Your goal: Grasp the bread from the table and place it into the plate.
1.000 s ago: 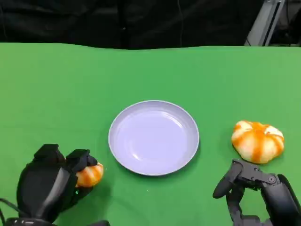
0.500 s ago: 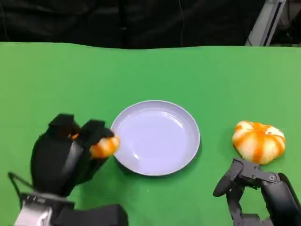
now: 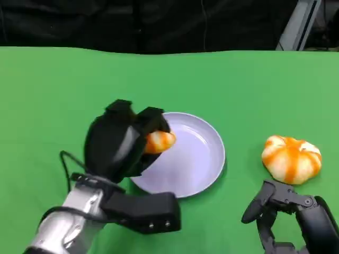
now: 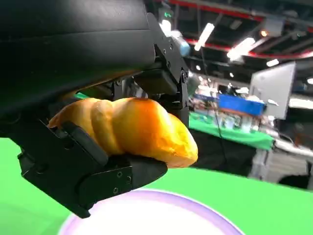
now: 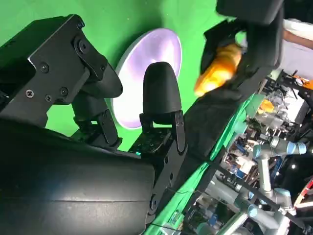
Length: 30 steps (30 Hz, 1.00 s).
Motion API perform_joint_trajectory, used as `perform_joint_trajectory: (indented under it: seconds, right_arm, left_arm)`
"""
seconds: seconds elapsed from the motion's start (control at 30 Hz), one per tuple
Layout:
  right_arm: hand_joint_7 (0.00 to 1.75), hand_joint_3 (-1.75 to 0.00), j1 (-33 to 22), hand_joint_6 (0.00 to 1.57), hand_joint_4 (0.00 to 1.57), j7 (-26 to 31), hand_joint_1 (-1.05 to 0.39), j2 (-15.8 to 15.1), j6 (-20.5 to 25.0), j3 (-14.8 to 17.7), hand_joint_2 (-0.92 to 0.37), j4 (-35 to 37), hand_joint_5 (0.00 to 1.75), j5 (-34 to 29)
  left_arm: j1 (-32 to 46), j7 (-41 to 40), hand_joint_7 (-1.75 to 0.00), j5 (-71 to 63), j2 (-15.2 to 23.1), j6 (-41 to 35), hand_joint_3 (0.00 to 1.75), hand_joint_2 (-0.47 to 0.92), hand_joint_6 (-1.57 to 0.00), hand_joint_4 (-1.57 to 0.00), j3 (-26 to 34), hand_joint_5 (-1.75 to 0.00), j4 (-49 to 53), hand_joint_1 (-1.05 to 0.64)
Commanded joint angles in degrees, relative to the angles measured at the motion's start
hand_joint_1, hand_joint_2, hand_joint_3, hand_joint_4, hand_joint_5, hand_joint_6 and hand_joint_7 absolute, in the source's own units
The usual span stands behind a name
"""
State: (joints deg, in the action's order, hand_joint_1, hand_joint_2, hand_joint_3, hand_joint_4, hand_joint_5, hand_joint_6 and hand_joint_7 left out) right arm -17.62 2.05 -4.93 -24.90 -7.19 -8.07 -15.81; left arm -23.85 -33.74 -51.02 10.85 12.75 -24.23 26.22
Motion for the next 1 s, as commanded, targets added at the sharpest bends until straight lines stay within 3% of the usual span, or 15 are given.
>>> perform_joint_trajectory:
  seconds: [0.03, 0.07, 0.1, 0.13, 0.2, 0.27, 0.3, 0.33, 0.43, 0.67, 1.0]
  right_arm:
    - [1.34, -1.41, 0.0, 0.8, 0.82, -0.4, 0.1, -0.6, 0.2, 0.4, -0.33, -0.4, 1.65, 1.0]
    - [1.34, -1.41, 0.1, 0.8, 0.82, -0.4, 0.1, -0.6, 0.0, 0.4, -0.33, -0.2, 1.64, 1.2]
    - [1.34, -1.41, 0.3, 0.8, 0.82, -0.5, 0.1, -0.7, -0.2, 0.4, -0.33, 0.0, 1.64, 1.2]
    - [1.34, -1.41, 0.3, 0.8, 0.83, -0.5, 0.1, -0.8, -0.2, 0.4, -0.33, 0.1, 1.63, 1.2]
    - [1.33, -1.41, 0.4, 0.79, 0.83, -0.7, 0.09, -0.9, 0.0, 0.5, -0.33, 0.0, 1.63, 1.3]
    - [1.33, -1.4, 0.4, 0.79, 0.83, -0.9, 0.09, -1.0, 0.1, 0.5, -0.34, 0.1, 1.64, 1.4]
    - [1.33, -1.4, 0.3, 0.79, 0.83, -1.1, 0.09, -1.0, 0.4, 0.5, -0.34, -0.2, 1.64, 1.5]
    - [1.34, -1.4, 0.3, 0.8, 0.83, -1.3, 0.09, -0.9, 0.7, 0.5, -0.34, -0.3, 1.64, 2.0]
    - [1.35, -1.41, 0.4, 0.79, 0.82, -1.4, 0.1, -0.8, 0.3, 0.4, -0.34, 0.2, 1.66, 2.2]
    - [1.37, -1.42, 0.2, 0.79, 0.82, -1.9, 0.1, -0.5, 1.6, 0.0, -0.33, -0.9, 1.7, 2.4]
    - [1.36, -1.43, -0.3, 0.79, 0.84, -1.6, 0.1, -0.8, 1.3, 0.0, -0.32, -1.5, 1.64, 1.2]
  left_arm:
    - [-3.3, 1.4, -0.98, 2.5, -1.9, 1.2, 0.83, 0.56, -0.78, -0.75, -0.8, -1.65, 5.3, -0.2]
    - [-3.5, 3.0, -0.86, 3.3, -1.8, 1.8, 0.73, 0.61, -0.74, -0.7, -1.0, -1.6, 5.7, -0.2]
    - [-3.5, 5.6, -0.7, 3.7, -1.2, 1.7, 0.62, 0.67, -0.64, -0.63, -1.5, -1.42, 5.5, -0.21]
    - [-3.6, 8.2, -0.46, 3.8, -0.5, 1.5, 0.44, 0.77, -0.5, -0.46, -1.9, -1.1, 5.1, -0.26]
    - [-3.6, 14.7, -0.2, 3.5, 1.0, -0.4, 0.25, 0.88, -0.36, -0.28, -3.1, -0.77, 3.4, -0.37]
    - [-3.3, 19.2, -0.07, 3.6, 1.8, -2.0, 0.24, 0.91, -0.23, -0.09, -3.5, -0.58, 1.8, -0.53]
    - [-3.2, 23.3, -0.05, 3.6, 2.3, -3.9, 0.24, 0.92, -0.21, -0.05, -3.7, -0.55, 0.4, -0.55]
    - [-3.1, 27.6, -0.03, 3.6, 2.7, -5.9, 0.29, 0.92, -0.12, -0.02, -4.0, -0.35, -1.1, -0.69]
    - [-2.8, 37.9, -0.01, 4.0, 3.7, -10.8, 0.37, 0.92, -0.02, 0.0, -4.4, -0.09, -5.2, -0.83]
    - [0.3, 45.2, 0.0, 5.7, 7.3, -12.6, 0.47, 0.92, 0.0, 0.0, -2.9, 0.0, -14.9, -0.96]
    - [13.3, 43.4, 0.0, 15.5, 11.6, -5.9, 0.47, 0.92, 0.0, 0.0, 5.3, 0.0, -28.1, -0.93]
